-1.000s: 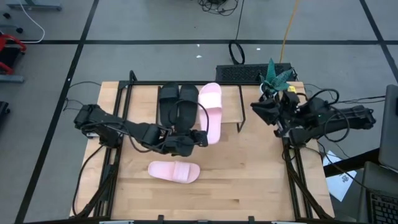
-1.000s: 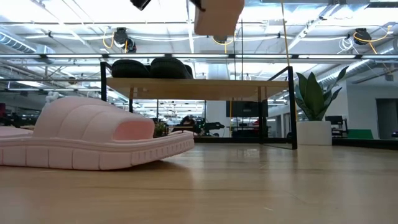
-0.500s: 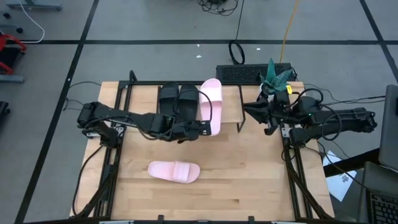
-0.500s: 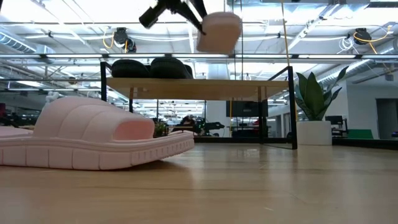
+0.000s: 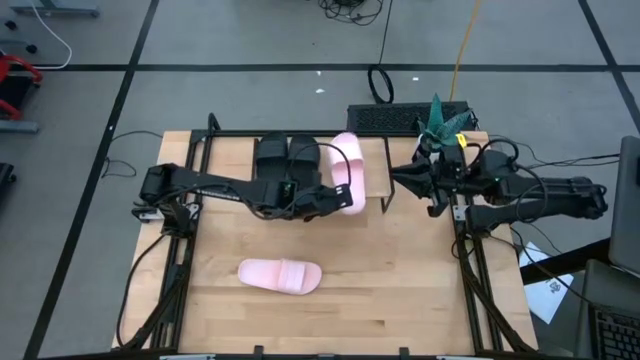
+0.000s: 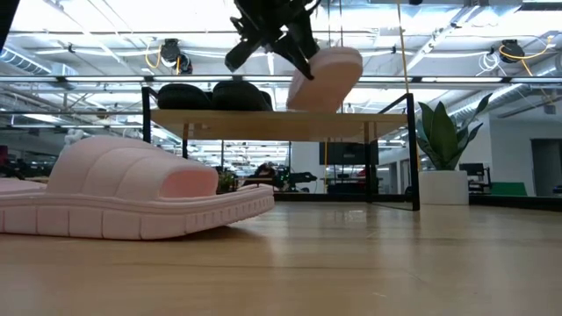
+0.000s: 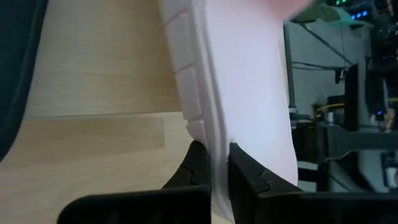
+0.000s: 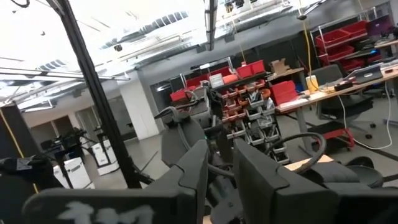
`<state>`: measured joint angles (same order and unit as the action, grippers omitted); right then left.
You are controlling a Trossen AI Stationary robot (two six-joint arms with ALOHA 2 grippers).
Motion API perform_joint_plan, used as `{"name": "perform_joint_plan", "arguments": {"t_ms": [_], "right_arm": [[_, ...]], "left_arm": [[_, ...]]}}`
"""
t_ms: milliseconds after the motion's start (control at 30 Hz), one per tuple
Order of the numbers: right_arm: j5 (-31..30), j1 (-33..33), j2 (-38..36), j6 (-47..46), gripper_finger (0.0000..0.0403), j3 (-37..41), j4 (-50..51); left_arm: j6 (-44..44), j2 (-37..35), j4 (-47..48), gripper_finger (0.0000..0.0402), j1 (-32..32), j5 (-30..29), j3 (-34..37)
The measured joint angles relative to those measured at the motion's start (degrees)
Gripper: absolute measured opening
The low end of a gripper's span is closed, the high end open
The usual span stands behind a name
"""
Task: Pick and place slides into the shelf
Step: Put the top pink slide on the shelf
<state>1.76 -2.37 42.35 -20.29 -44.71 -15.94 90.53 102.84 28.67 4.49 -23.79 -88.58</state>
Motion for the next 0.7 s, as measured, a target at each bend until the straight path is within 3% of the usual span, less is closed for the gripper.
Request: {"name": "perform_joint_plan", "arguments": {"t_ms": [200,700], "right_arm": [[3.02,-1.86,-0.02,-0.54,0.0068,-0.02,-0.04],[3.04,-2.21,-0.02,-0.24,0.0068,-0.02,-0.04]], "left_arm": [[1.1,0.37,0.17,0.0009,-0.54,1.53,0.0],[3.06,0.34,3.38,0.0009,-1.51,3.58,0.0]]}}
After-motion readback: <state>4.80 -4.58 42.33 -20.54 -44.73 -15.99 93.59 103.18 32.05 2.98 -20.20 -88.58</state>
